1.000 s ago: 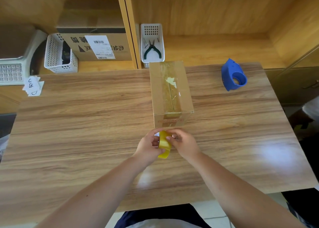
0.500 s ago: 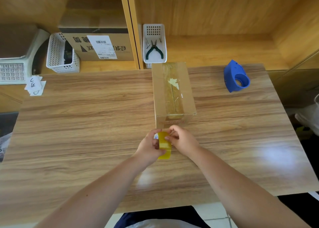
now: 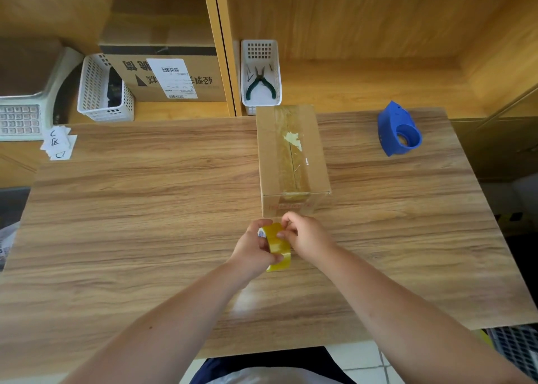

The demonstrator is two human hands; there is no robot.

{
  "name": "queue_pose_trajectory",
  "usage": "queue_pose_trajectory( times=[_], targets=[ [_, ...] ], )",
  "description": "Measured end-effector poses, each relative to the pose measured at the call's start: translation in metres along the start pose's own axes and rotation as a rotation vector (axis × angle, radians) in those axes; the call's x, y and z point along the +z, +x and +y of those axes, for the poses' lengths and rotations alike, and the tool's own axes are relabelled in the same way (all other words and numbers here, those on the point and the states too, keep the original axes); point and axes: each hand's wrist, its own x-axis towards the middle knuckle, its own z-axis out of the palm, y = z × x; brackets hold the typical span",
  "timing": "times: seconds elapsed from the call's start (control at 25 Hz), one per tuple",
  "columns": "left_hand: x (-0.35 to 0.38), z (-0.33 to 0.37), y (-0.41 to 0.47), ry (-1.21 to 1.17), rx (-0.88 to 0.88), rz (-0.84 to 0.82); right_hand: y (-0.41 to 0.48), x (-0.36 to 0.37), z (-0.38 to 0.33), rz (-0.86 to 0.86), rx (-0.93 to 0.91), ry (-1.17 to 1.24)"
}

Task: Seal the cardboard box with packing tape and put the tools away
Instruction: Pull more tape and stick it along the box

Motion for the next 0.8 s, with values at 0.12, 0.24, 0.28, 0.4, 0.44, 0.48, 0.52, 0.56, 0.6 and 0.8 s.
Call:
queue_pose_trajectory(
  times=[0.12,0.24,0.28,0.4,0.44,0.48,0.52,0.56,0.6,0.8],
  targets=[
    [-0.001,0.001,-0.003,0.026,0.001,0.015,0.002,-0.001,-0.003,-0.007,-0.015,0.007],
    [-0.003,0.000,-0.003,0.022,0.000,0.028,0.003,-0.002,-0.006,-0.027,-0.035,0.010],
    [-0.003,0.000,-0.003,0.025,0.000,0.028,0.003,-0.002,-0.007,-0.033,-0.036,0.010],
    [-0.004,0.000,-0.004,0.030,0.006,0.015,0.003,-0.002,-0.010,-0.037,-0.043,0.002],
    [-0.005,0.000,-0.006,0.035,0.009,0.010,0.001,0.000,-0.011,-0.033,-0.050,0.000],
    [-0.005,-0.001,-0.007,0.041,0.010,0.006,-0.001,0.001,-0.011,-0.025,-0.059,0.007],
    [-0.005,-0.002,-0.008,0.044,0.014,0.002,-0.004,0.003,-0.010,-0.011,-0.069,0.023],
    [-0.005,-0.003,-0.008,0.048,0.018,0.000,-0.008,0.005,-0.009,0.008,-0.076,0.043],
    [-0.005,-0.002,-0.009,0.054,0.022,0.000,-0.011,0.006,-0.008,0.029,-0.078,0.062],
    [-0.002,0.001,-0.010,0.028,0.023,0.009,-0.016,0.008,-0.007,0.104,-0.044,0.082]
  ],
)
